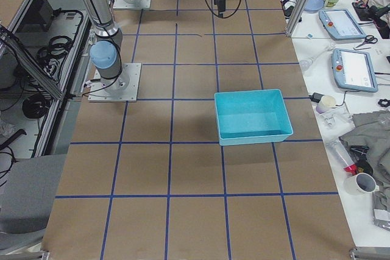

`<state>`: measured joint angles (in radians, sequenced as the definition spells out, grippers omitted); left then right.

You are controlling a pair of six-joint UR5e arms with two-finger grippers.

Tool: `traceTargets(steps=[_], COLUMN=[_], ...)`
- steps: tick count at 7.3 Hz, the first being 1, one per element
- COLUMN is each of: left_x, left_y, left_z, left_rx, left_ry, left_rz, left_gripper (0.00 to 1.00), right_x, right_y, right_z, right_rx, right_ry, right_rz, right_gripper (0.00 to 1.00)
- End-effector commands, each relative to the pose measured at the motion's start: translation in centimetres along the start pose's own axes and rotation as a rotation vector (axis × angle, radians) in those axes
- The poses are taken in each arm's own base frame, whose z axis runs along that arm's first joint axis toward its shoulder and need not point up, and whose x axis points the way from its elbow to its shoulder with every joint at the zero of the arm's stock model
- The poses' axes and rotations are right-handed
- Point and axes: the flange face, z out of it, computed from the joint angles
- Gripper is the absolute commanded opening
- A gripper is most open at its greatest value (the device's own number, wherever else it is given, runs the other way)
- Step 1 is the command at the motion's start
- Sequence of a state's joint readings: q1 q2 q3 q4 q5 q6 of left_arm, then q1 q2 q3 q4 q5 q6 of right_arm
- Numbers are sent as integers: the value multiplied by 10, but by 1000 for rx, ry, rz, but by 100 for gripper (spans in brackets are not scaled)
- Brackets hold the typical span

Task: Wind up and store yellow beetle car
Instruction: 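Open the left gripper and lift away, letting the car roll toward the bin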

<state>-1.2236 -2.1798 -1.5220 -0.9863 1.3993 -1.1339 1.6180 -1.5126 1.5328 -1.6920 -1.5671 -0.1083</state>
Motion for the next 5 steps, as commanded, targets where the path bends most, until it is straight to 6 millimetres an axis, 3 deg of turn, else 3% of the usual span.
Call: traceTargets(steps=[1, 2, 3, 5], left_x=[1, 3, 8, 18], left_y=[13, 37, 67, 131], left_z=[-33, -57, -93, -191], left_rx=[24, 51, 126, 148], left_ry=[32, 31, -23, -115], left_rz=[38, 184, 406, 813], left_gripper=[100, 100, 100, 100], right_x=[0, 0, 1, 1], right_y=[0, -4, -6, -10], right_z=[0, 1, 3, 7], right_rx=[2, 18, 18, 25], right_ry=[1, 3, 3, 2], right_rz=[-2, -3, -3, -3], right_gripper=[100, 100, 100, 100])
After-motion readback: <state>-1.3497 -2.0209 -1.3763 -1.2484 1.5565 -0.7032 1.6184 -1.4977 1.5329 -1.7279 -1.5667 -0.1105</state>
